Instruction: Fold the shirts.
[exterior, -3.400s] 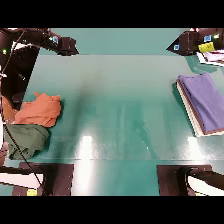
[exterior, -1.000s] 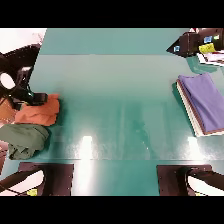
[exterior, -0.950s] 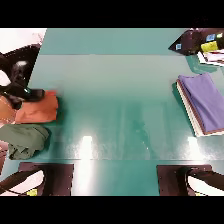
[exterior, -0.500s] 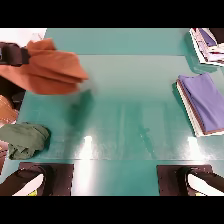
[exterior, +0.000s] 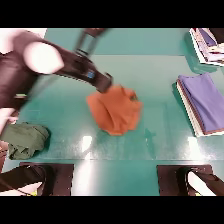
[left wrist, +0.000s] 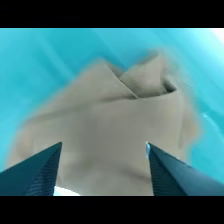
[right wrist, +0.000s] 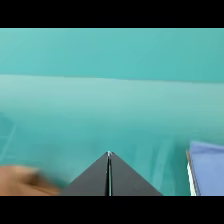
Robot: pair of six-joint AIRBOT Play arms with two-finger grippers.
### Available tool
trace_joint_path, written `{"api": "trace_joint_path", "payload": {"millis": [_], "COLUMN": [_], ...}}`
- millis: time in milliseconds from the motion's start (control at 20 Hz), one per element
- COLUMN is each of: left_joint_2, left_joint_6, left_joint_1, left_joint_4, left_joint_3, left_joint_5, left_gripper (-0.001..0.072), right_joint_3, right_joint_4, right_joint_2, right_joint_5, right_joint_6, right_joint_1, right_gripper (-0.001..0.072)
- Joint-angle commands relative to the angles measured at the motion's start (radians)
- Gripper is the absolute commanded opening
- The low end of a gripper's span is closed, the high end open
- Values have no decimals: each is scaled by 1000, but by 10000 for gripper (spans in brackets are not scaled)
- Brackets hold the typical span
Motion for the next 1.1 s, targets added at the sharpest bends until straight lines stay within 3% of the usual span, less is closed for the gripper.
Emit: {"api": "trace_joint_path", "payload": {"millis": [0,250,450,850,1000,1050], "left_joint_2": [-113,-212,-326,-410,-410,-407], "left_joint_6": [-12,-26,0,80,80,78], "left_joint_1": [-13,203,321,354,357,364], "left_joint_4": [32,-16,-95,-219,-215,-208], "left_joint_3": [3,-18,-94,-112,-111,-104], "left_joint_5": [101,-26,-28,24,23,7], "left_gripper": [624,624,624,603,20,24], "right_joint_3": [-69,-72,-72,-72,-72,-72], "right_joint_4": [6,61,86,85,84,84], "right_joint_2": [44,20,-5,-23,-23,-23], "right_joint_5": [-6,4,13,40,51,65], "right_joint_6": [0,2,2,3,3,3], "right_joint_1": [-21,-19,-19,-19,-19,-20], "right_gripper": [16,16,16,16,16,17]}}
